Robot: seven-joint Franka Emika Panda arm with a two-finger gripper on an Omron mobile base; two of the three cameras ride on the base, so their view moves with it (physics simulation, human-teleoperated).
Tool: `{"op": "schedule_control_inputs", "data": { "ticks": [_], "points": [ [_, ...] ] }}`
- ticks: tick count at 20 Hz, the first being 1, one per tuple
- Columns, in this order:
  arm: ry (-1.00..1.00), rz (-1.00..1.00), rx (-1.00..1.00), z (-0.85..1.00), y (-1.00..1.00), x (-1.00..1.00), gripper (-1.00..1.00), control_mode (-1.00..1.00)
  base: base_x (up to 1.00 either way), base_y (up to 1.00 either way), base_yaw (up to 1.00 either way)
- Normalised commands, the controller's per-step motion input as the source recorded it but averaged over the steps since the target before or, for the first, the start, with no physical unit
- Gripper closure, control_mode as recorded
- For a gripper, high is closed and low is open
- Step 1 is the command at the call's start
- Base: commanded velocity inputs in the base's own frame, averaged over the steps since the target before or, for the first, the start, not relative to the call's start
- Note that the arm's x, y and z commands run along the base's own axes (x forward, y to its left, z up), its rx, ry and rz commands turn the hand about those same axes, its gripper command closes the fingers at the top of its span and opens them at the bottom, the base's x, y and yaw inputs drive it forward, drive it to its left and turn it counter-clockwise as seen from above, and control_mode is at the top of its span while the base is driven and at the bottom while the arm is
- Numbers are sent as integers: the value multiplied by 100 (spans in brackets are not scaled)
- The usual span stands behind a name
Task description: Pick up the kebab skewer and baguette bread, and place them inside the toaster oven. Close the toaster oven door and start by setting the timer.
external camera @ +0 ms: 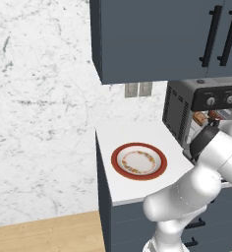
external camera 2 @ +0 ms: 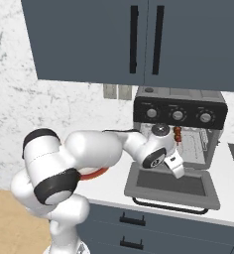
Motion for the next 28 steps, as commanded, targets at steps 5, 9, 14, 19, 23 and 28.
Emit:
{"op": "schedule_control_inputs", "data": {
  "ticks": [5, 9, 14, 19, 23, 28],
  "points": [
    [-14, -3, 6, 15, 11, 0, -100, -100, 0, 0, 0],
    [-9, 0, 2, 44, 0, -75, -100, -100, 0, 0, 0],
    [-3, 10, 0, 67, -5, -100, -100, -100, 0, 0, 0],
    [7, 21, -3, 30, 1, -98, -100, -100, 0, 0, 0],
    [21, 36, -12, 0, 2, -92, -100, -100, 0, 0, 0],
    [20, 36, -19, -1, 1, -73, -100, -100, 0, 0, 0]
  ]
}}
